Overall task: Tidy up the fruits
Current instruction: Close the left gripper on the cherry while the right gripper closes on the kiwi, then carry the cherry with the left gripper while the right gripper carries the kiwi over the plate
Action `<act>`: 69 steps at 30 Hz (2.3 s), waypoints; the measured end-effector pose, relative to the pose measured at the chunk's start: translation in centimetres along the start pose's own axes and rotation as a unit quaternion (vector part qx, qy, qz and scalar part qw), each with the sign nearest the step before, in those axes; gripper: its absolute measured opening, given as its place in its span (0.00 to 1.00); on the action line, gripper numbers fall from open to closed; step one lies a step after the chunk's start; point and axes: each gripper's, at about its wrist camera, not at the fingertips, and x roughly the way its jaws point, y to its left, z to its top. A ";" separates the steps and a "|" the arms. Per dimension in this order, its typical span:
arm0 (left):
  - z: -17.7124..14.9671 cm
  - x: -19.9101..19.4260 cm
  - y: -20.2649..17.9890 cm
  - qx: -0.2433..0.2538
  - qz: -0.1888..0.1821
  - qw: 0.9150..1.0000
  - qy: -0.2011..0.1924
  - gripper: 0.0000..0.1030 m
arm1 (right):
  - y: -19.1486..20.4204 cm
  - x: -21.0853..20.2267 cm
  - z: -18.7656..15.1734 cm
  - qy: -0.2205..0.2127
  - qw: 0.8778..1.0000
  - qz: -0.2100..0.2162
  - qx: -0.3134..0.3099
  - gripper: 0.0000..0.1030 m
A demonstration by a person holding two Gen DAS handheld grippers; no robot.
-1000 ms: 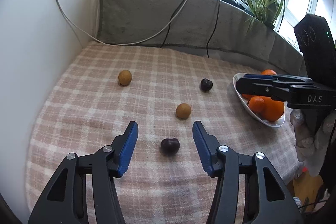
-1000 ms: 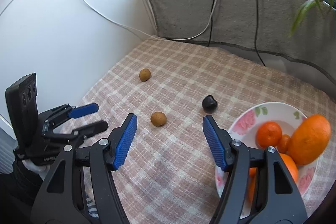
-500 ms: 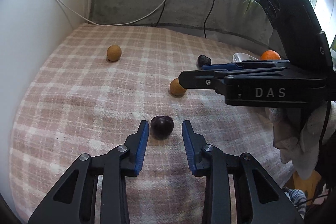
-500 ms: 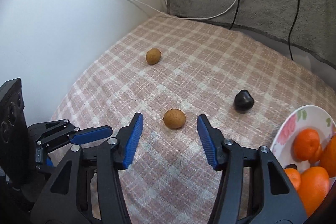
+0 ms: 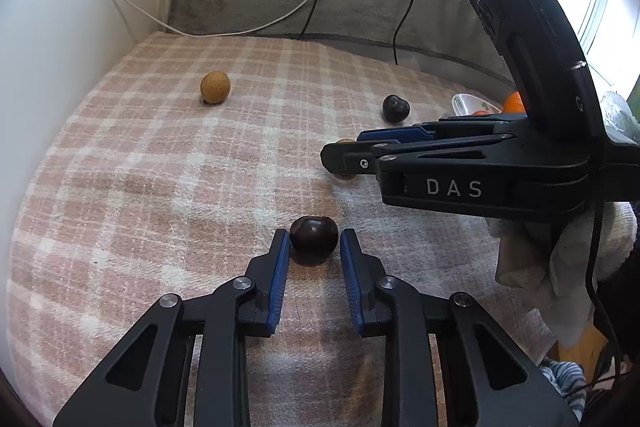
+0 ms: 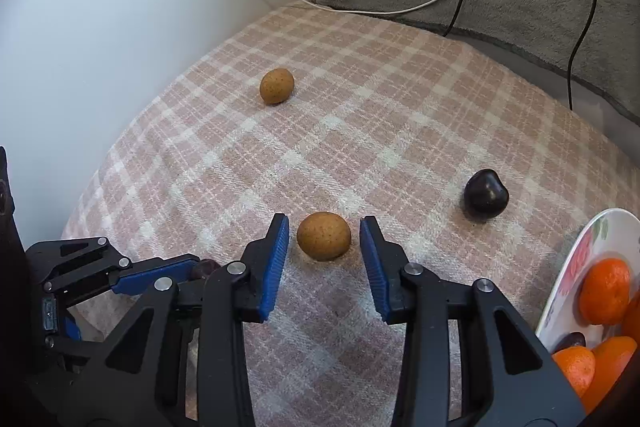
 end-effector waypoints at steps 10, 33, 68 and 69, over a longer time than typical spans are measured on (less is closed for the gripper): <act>-0.1 0.2 0.3 -0.005 -0.004 1.000 0.000 0.21 | 0.0 0.3 0.0 0.002 1.000 0.002 0.000 0.29; 2.5 -1.7 -3.5 0.026 -0.034 0.998 -0.034 0.21 | -4.3 -11.2 -2.9 -0.096 0.994 -0.016 0.042 0.29; 7.6 3.2 -14.2 0.113 -0.097 0.988 -0.029 0.21 | -17.5 -18.3 -12.8 -0.130 0.969 -0.093 0.188 0.29; 7.6 3.3 -14.2 0.113 -0.097 0.988 -0.028 0.21 | -17.5 -18.2 -12.9 -0.128 0.969 -0.092 0.188 0.29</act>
